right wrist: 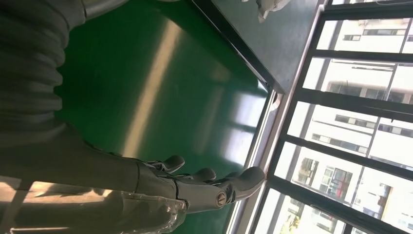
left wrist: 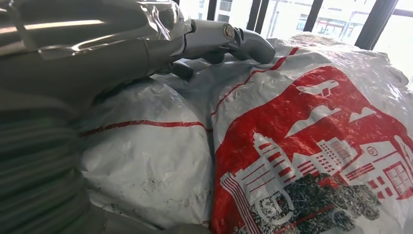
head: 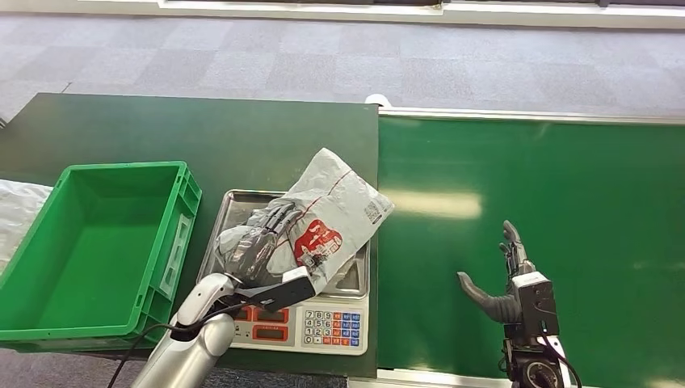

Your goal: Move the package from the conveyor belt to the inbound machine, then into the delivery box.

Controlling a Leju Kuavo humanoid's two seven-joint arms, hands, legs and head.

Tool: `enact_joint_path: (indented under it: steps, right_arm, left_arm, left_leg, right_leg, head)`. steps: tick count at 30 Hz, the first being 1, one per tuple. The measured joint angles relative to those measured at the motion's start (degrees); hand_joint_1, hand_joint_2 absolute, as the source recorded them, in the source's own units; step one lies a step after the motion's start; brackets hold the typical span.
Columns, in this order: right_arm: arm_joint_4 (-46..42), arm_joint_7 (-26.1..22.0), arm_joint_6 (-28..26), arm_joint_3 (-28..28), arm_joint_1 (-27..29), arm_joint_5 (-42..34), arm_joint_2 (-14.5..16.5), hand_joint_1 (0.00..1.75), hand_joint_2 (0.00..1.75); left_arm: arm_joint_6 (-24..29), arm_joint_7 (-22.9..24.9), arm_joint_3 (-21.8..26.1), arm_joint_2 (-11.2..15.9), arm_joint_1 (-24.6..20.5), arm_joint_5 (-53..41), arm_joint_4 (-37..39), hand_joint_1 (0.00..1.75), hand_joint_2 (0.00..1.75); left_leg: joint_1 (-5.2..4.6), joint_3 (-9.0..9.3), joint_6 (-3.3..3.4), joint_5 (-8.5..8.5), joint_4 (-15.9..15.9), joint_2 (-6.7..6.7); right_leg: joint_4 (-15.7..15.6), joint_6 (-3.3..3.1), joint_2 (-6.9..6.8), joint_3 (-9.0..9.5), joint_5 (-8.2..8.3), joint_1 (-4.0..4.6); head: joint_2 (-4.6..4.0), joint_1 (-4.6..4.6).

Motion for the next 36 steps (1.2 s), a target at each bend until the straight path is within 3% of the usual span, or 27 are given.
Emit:
enact_joint_path:
  steps: [25,26,27,30,32,34,36]
  right_arm:
    - [-0.2,0.3,0.0,-0.3,-0.2,0.2,0.5,0.00,1.75]
    - [-0.2,0.3,0.0,-0.3,-0.2,0.2,0.5,0.00,1.75]
    - [-0.2,0.3,0.0,-0.3,-0.2,0.2,0.5,0.00,1.75]
    - [-0.2,0.3,0.0,-0.3,-0.3,0.3,0.6,0.00,1.75]
    - [-0.2,0.5,0.0,-0.3,-0.7,0.3,0.6,0.00,1.75]
    - [-0.2,0.6,0.0,-0.3,-1.1,0.4,0.7,0.00,1.75]
    - [-0.2,0.6,0.0,-0.3,-1.3,0.3,0.7,0.00,1.75]
  left_arm:
    - [-0.1,0.0,0.1,-0.2,-0.6,1.1,1.3,0.00,1.75]
    - [-0.1,0.0,0.1,-0.2,-0.6,1.1,1.3,0.06,1.75]
    - [-0.1,0.0,0.1,-0.2,-0.6,1.2,1.3,0.38,1.75]
    - [-0.1,-0.4,0.1,-0.1,-0.4,1.7,1.3,1.56,1.75]
    - [0.3,-1.0,0.1,0.0,-0.2,2.0,1.3,1.72,1.75]
    - [1.4,-1.8,0.1,0.1,0.2,2.4,1.3,1.73,1.75]
    - [3.6,-2.6,0.1,0.2,0.7,2.7,1.2,1.71,0.87]
  left_leg:
    - [0.00,0.38,-0.01,0.03,0.0,-0.05]
    - [0.00,0.38,-0.01,0.03,0.0,-0.05]
    - [0.00,0.38,-0.01,0.03,0.0,-0.05]
    - [0.00,0.36,-0.01,0.03,0.0,-0.05]
    - [0.00,0.35,-0.01,0.04,0.0,-0.04]
    - [0.00,0.34,-0.02,0.06,0.0,-0.03]
    - [0.00,0.31,-0.01,0.08,0.0,-0.03]
  right_leg:
    - [0.0,0.01,-0.05,0.42,0.00,0.00]
    - [0.0,0.01,-0.05,0.42,0.00,0.00]
    - [0.0,0.01,-0.05,0.42,0.00,0.00]
    - [0.0,0.01,-0.05,0.41,0.01,0.00]
    - [0.0,0.00,-0.05,0.38,0.01,0.00]
    - [0.0,0.00,-0.04,0.32,0.02,0.00]
    - [0.0,0.00,-0.04,0.25,0.03,0.00]
  head:
    - [0.00,0.00]
    - [0.00,0.00]
    - [0.00,0.00]
    - [0.00,-0.01]
    - [0.00,0.00]
    - [0.00,0.00]
    - [0.00,0.00]
